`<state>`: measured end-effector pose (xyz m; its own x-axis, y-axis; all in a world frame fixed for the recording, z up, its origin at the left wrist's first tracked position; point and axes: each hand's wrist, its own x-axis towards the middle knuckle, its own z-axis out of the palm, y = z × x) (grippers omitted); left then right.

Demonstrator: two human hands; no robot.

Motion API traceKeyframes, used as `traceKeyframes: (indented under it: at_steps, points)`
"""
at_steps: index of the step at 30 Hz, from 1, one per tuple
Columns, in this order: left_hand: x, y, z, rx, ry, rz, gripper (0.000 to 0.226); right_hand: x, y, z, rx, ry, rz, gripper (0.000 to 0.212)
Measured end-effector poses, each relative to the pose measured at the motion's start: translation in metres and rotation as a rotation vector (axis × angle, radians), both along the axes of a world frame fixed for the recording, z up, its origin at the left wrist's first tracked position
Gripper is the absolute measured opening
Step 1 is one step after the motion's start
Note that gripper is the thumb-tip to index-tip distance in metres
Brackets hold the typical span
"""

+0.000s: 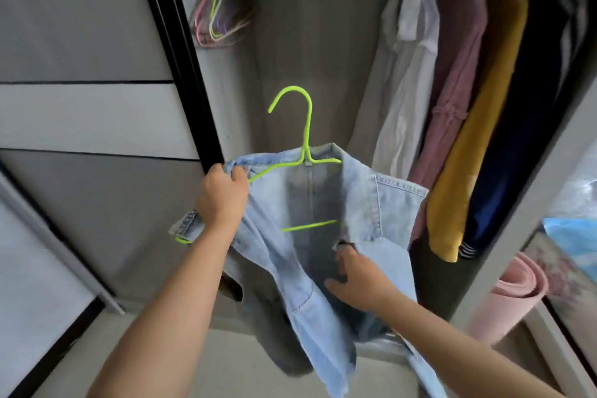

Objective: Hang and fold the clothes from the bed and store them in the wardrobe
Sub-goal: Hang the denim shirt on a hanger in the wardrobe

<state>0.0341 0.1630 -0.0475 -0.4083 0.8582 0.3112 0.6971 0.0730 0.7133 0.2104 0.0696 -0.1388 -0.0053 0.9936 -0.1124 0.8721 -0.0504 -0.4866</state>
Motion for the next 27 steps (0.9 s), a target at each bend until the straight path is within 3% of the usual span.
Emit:
traceKeyframes:
  at_steps: [2,4,6,8,9,10,12,14,16,21,24,27]
  points:
    - [0.001,0.003,0.012,0.084,-0.067,-0.007,0.030,0.013,0.002,0.004,-0.013,-0.050,0.066,0.016]
    - [0.007,0.004,0.024,0.174,-0.100,-0.040,0.027,0.029,0.007,0.024,0.383,0.107,0.027,0.030]
    - [0.013,0.003,0.036,0.256,-0.106,-0.075,0.025,0.048,0.011,0.061,0.972,0.185,-0.022,0.021]
    - [0.018,0.002,0.046,0.331,-0.104,-0.102,0.027,0.074,0.018,0.097,1.274,0.066,-0.035,0.022]
    - [0.020,0.001,0.051,0.369,-0.099,-0.114,0.030,0.088,0.021,0.114,1.299,0.005,-0.035,0.034]
    - [0.020,0.001,0.054,0.402,-0.095,-0.123,0.031,0.099,0.021,0.129,1.230,-0.022,-0.014,0.051]
    - [0.021,-0.001,0.062,0.442,-0.099,-0.146,0.024,0.111,0.016,0.146,0.845,-0.020,0.041,0.080]
    - [0.022,-0.004,0.067,0.459,-0.093,-0.169,0.020,0.111,0.011,0.140,0.461,-0.122,0.047,0.063]
    - [0.025,-0.007,0.069,0.482,-0.053,-0.178,0.025,0.103,0.010,0.126,0.472,-0.141,-0.006,0.031]
    - [0.031,-0.013,0.071,0.521,0.047,-0.157,0.043,0.076,0.012,0.124,0.629,-0.083,-0.111,0.033]
    - [0.025,-0.006,0.066,0.470,0.083,-0.190,0.040,0.069,0.012,0.130,0.633,-0.216,-0.103,0.035]
    - [0.013,0.001,0.060,0.381,0.239,-0.192,0.036,0.075,0.018,0.133,0.625,-0.374,-0.143,0.041]
